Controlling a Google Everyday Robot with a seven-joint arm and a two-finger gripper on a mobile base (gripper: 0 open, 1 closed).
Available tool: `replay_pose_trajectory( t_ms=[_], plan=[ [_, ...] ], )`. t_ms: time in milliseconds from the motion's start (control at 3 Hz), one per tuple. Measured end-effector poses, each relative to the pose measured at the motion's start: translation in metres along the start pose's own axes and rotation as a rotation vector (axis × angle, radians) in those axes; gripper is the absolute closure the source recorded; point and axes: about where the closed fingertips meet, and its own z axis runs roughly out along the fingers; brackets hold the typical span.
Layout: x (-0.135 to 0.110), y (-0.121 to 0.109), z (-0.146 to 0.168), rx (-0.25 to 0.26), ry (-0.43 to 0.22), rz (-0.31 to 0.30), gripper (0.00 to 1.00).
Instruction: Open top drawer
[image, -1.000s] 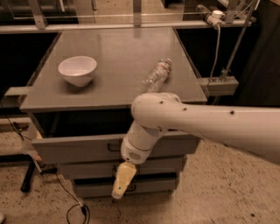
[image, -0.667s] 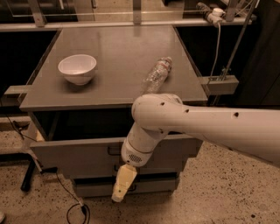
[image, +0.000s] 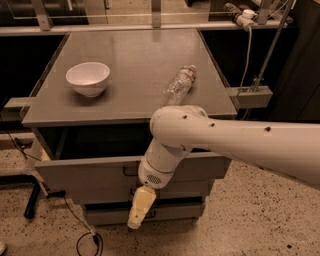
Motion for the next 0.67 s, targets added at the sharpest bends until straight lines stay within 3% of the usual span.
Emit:
replay_pose_trajectory(
  t_ms=[667],
  plan=[
    [-0.003,0.0083,0.0069,-0.034,0.011,0.008,0.0]
  ],
)
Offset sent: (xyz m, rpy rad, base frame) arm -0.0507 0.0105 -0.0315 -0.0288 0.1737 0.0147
